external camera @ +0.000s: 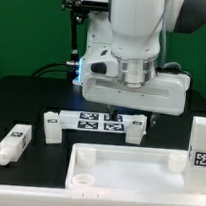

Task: Assemble desk

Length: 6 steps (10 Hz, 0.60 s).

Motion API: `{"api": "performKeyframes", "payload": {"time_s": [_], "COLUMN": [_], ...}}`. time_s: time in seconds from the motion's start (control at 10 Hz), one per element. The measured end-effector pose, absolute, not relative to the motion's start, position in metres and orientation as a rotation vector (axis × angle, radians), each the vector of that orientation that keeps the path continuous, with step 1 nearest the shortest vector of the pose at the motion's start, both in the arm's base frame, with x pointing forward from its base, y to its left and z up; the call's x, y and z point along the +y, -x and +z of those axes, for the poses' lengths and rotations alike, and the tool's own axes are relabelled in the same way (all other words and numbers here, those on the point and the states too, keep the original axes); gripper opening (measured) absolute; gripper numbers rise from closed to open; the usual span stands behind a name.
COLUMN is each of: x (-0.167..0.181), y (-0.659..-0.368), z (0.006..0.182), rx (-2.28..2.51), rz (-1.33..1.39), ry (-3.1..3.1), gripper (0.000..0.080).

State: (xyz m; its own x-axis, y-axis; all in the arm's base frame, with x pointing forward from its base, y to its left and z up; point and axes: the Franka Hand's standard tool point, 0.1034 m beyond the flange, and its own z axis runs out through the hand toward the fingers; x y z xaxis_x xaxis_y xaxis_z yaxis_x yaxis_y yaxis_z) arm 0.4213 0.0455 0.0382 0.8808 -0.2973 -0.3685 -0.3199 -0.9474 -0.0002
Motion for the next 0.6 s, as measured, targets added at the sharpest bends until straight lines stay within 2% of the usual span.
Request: {"api": "performKeyframes", "payload": {"time_s": [0.2,0.6], "x": [0.044,0.038], "y": [-0.416,-0.441], "z": [0.036,0.039], "rx": [0.496,0.416], "rz": [0.719,0.963], "ry": [2.947,2.786], "gripper": [0.0649,0.0649]}}
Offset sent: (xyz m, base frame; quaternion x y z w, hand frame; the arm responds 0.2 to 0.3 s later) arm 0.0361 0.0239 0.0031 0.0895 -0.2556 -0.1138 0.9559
